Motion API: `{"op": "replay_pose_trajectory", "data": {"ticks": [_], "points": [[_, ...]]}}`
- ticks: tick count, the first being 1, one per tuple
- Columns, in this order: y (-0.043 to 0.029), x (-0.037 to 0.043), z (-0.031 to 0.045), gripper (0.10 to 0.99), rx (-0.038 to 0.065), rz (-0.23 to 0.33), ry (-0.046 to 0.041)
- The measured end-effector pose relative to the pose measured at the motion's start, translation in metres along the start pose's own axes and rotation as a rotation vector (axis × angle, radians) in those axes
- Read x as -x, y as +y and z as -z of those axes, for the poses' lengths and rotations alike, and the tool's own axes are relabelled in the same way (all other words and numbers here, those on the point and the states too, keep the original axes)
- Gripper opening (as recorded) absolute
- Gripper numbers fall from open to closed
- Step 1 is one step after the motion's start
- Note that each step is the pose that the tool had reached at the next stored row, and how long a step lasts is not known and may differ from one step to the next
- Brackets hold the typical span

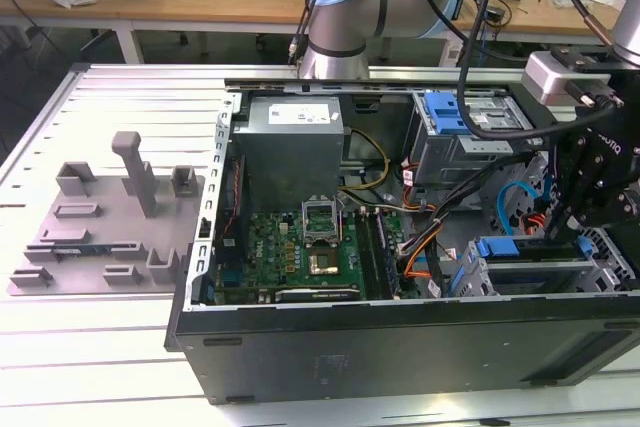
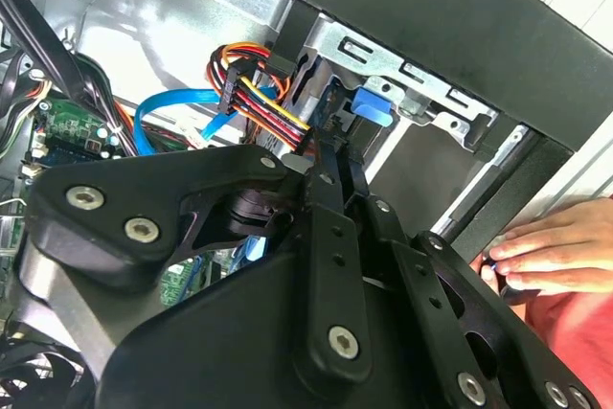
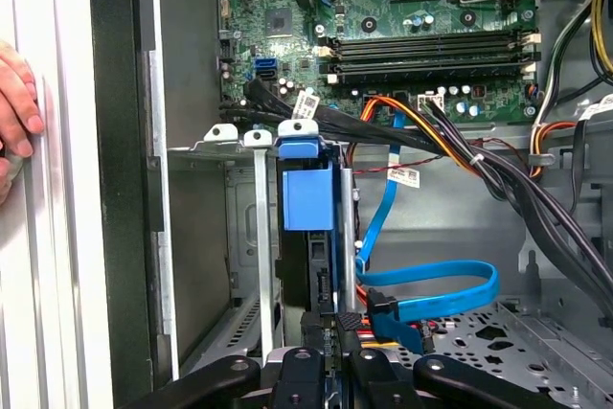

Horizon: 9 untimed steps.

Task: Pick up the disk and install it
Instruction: 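Insert the first disk wire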

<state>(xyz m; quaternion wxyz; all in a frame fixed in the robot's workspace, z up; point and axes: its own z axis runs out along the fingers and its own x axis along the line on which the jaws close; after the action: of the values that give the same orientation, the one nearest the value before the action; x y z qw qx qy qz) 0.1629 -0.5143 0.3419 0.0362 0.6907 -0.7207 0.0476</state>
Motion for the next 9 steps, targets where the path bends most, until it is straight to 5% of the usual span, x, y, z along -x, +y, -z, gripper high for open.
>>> {"op": "replay_pose_trajectory", "data": {"ticks": [9], "points": [[0.0000, -0.0003, 0.0022, 0.169, 0.000, 0.000, -0.0003]]}}
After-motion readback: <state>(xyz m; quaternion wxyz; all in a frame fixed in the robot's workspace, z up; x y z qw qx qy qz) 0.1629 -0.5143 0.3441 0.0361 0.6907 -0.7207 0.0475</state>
